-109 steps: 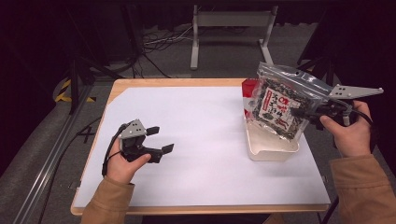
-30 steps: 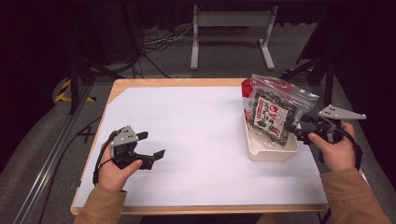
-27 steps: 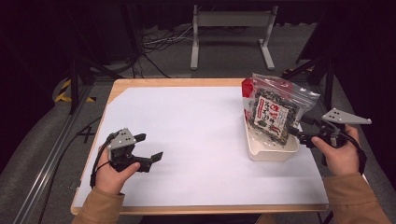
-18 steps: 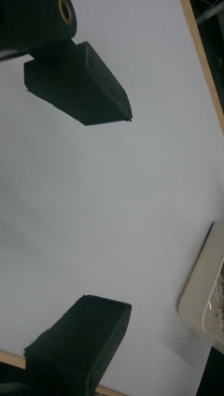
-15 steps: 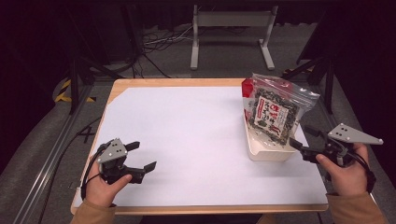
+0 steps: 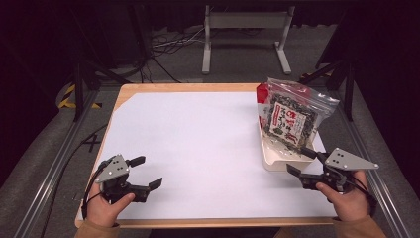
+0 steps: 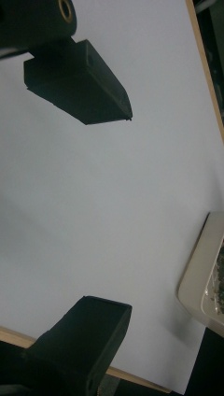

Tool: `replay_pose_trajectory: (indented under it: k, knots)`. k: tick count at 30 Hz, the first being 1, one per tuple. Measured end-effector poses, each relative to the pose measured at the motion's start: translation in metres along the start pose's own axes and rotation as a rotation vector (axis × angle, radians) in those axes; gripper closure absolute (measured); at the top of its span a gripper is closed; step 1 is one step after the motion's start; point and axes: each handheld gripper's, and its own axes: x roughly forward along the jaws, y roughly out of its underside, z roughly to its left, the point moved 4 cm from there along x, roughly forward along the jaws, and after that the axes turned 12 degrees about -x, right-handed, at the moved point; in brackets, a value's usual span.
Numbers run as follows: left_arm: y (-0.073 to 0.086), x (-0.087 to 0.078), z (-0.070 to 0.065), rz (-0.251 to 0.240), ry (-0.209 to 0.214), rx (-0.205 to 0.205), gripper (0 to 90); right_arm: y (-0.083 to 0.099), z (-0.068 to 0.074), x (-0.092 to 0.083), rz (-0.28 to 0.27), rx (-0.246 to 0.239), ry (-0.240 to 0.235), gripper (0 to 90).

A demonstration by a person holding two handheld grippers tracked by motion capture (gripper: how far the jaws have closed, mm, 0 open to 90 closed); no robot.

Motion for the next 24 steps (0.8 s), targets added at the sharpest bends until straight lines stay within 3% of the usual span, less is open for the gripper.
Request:
replay_pose_trajectory:
  k: [3,8,12,18,24]
  knots:
    - [0.002,0.000,0.000,-0.013,0.011,-0.002,8.3,0.006,0.006,0.009,-0.017,0.010,-0.033,25.5]
    - [0.005,0.001,0.000,-0.029,0.041,-0.004,8.3,0.011,0.020,0.023,-0.049,-0.014,-0.107,25.9]
    - [0.007,0.003,0.001,-0.027,0.037,-0.002,8.3,0.017,0.031,0.035,-0.059,-0.037,-0.147,27.1]
    - [0.008,0.003,0.002,-0.021,0.029,-0.003,8.4,0.023,0.041,0.047,-0.026,-0.069,-0.152,28.0]
    - [0.009,0.003,0.002,-0.024,0.029,-0.005,8.4,0.027,0.045,0.053,-0.012,-0.069,-0.161,26.1]
